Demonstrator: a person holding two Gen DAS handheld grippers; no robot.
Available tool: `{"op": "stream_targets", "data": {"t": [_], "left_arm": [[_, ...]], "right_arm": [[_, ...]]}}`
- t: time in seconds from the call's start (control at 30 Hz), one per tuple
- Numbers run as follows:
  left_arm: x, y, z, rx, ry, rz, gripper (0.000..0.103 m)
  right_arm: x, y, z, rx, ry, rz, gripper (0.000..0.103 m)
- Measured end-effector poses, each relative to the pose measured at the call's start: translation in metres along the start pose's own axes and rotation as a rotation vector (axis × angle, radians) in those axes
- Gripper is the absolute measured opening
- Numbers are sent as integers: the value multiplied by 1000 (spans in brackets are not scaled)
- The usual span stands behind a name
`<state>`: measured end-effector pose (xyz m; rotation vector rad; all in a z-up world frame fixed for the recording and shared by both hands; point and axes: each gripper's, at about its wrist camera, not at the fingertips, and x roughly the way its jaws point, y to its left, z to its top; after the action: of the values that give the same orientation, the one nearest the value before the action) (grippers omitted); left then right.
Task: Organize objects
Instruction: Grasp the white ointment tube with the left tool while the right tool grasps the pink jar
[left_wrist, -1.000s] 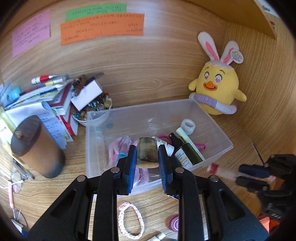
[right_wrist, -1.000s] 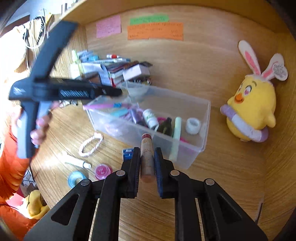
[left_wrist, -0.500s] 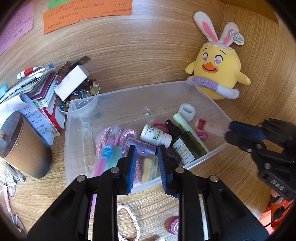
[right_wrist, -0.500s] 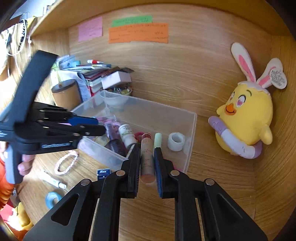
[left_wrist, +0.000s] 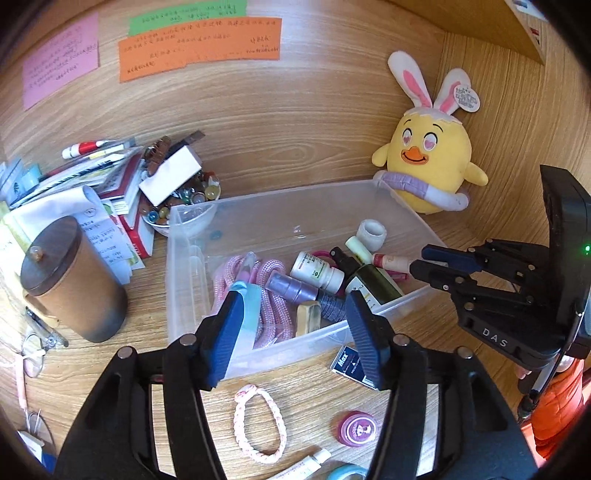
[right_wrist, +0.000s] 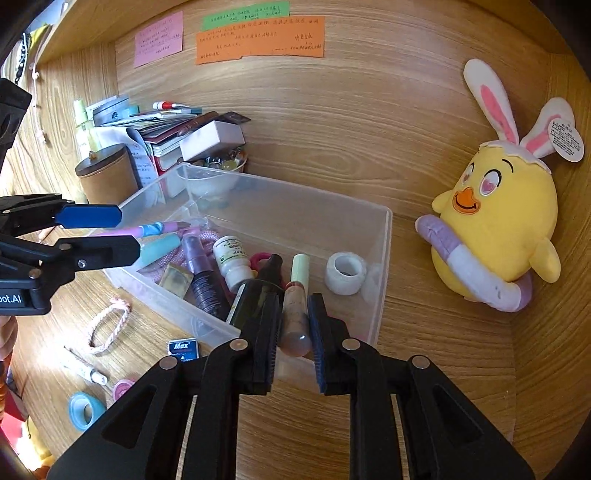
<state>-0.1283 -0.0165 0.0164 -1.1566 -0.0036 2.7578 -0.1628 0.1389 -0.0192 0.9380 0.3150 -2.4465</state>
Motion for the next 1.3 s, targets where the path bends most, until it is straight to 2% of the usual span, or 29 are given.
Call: {"op": "stream_targets", "data": {"t": [0.13, 0.2, 0.33, 0.43, 0.67, 0.9, 1.0, 1.07, 1.2, 1.3], "left_arm": [[-16, 4, -7, -6, -19, 18, 63], [-24, 6, -12, -7, -21, 28, 66], [-39, 11, -30, -3, -33, 58, 81], [-43, 14, -46, 8, -18, 78, 83], [-29, 23, -88, 11, 98, 78, 83], [-19, 26, -120, 13, 172, 28, 83], [-16, 27, -125, 6, 183, 8, 77], [-11, 29, -127, -1, 197, -4, 66], [-10, 27, -128, 4, 171, -2, 58], [-11, 23, -128, 19, 161, -9, 44]], "right_arm": [[-17, 8, -3, -30, -33, -3, 36], [-25, 13, -4, -52, -46, -3, 40], [-42, 27, -9, -82, -70, 13, 49], [-49, 36, -15, -97, -77, 37, 52], [-40, 59, -34, -107, -18, 110, 53], [-16, 79, -56, -115, 86, 171, 53], [-10, 84, -62, -112, 104, 191, 53], [-5, 87, -65, -112, 113, 194, 53], [3, 95, -69, -127, 146, 214, 53], [8, 100, -70, -141, 155, 215, 53]]}}
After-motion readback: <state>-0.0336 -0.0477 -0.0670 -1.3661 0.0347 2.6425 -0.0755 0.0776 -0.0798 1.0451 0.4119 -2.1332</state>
